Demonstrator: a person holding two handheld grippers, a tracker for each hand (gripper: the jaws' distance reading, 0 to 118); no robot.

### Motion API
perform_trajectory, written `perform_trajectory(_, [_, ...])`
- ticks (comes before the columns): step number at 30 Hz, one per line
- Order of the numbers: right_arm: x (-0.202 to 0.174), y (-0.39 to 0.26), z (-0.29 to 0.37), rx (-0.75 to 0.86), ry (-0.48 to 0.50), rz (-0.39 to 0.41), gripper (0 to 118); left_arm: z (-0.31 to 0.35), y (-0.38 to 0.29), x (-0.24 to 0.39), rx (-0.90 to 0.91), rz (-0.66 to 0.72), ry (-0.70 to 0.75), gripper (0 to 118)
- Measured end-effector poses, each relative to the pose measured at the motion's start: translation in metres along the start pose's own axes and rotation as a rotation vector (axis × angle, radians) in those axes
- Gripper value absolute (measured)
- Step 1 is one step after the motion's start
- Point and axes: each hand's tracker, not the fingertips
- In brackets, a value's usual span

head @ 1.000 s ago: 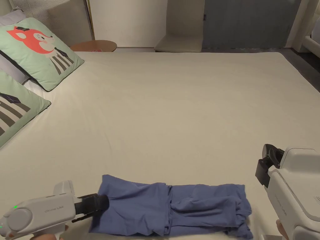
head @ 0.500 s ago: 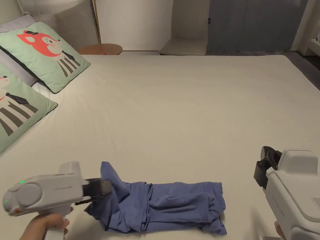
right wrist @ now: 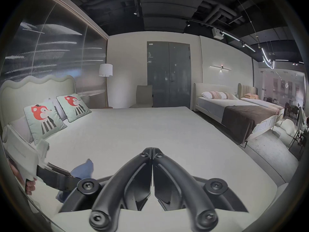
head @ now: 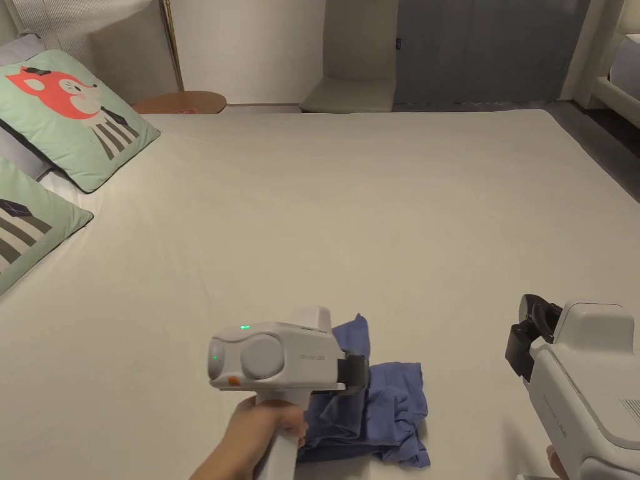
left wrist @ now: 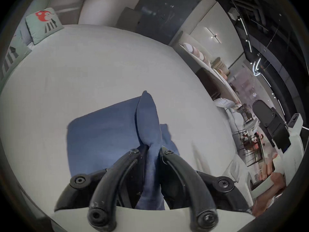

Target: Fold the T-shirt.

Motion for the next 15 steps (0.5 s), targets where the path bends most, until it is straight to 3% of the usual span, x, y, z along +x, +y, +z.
perform_trajectory(8, [0.026, -0.003, 0.002, -0.003, -0.049, -0.013, 1, -0.056, -0.011, 0.033, -0.06, -0.056, 0.059, 14])
perform_trajectory(9, [0.028, -0.003, 0.002, -0.005, -0.053, -0.018, 1, -0.061, -0.013, 0.031, -0.059, -0.056, 0.051, 21])
perform_trajectory(13, [0.032, -0.005, 0.003, -0.012, -0.067, -0.023, 1, -0.055, -0.015, 0.039, -0.067, -0.065, -0.076, 102])
perform_trajectory(14, [0.033, -0.006, 0.003, -0.014, -0.069, -0.024, 1, -0.05, -0.016, 0.042, -0.05, -0.085, -0.081, 110])
perform_trajectory(15, [0.033, -0.006, 0.003, -0.015, -0.069, -0.026, 1, -0.043, -0.015, 0.044, -0.006, -0.116, -0.08, 110])
